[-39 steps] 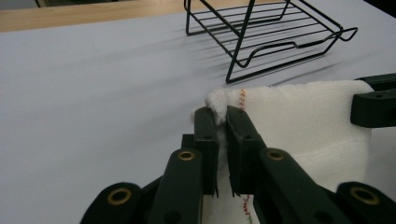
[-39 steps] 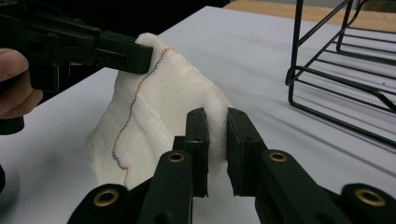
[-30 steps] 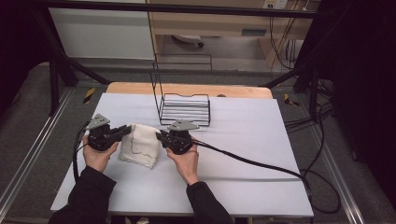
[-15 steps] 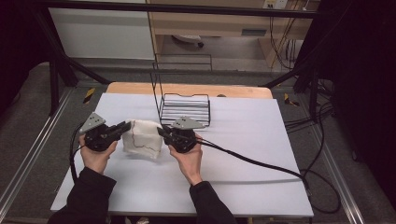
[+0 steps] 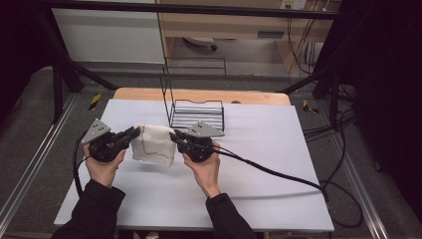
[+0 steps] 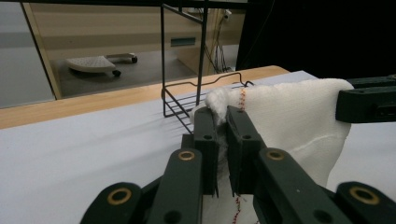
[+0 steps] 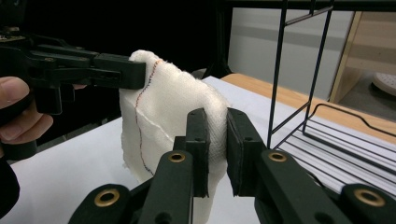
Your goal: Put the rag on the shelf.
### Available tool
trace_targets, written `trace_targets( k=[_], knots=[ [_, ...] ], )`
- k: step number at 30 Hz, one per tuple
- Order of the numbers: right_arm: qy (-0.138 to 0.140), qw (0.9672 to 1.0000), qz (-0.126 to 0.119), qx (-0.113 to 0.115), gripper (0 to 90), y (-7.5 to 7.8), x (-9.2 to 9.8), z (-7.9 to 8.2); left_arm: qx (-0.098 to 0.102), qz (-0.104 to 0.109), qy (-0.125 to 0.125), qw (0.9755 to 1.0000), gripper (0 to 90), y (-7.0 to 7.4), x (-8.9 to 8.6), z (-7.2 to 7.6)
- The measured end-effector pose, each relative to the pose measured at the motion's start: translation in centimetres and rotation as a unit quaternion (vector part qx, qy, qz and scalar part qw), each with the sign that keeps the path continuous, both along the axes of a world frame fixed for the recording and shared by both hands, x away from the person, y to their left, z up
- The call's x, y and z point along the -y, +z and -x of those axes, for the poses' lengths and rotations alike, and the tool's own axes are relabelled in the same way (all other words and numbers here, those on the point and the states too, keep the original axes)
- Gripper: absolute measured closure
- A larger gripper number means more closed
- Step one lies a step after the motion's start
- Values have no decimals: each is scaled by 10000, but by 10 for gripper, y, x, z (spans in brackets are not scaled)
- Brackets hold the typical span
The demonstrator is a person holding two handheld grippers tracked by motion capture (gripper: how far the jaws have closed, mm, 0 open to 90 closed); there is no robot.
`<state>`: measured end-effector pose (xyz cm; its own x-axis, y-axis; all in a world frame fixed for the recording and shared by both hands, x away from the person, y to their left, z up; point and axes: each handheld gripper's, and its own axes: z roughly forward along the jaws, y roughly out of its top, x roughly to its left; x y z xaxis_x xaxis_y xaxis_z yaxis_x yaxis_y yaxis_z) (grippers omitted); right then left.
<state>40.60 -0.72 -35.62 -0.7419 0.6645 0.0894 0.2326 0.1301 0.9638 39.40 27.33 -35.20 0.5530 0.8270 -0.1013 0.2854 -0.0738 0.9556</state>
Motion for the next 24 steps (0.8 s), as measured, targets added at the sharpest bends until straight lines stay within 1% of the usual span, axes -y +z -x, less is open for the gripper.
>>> trace_targets(
  k=[4, 13, 15, 22, 24],
  knots=[
    [1, 10000, -45, 83, 804, 6, 3, 2, 76, 84, 11, 9999, 834, 5, 3, 3],
    [-26, 9997, -51, 248, 805, 17, 10, 6, 196, 134, 28, 9997, 834, 14, 11, 9],
    [-29, 9995, -90, 310, 805, 22, 13, 7, 269, 144, 23, 9995, 834, 18, 13, 11],
    [-52, 9988, -144, 455, 806, 32, 20, 9, 405, 214, 4, 9989, 834, 26, 19, 12],
    [-51, 9984, -158, 538, 806, 37, 23, 10, 454, 229, -5, 9987, 834, 28, 21, 13]
  ],
)
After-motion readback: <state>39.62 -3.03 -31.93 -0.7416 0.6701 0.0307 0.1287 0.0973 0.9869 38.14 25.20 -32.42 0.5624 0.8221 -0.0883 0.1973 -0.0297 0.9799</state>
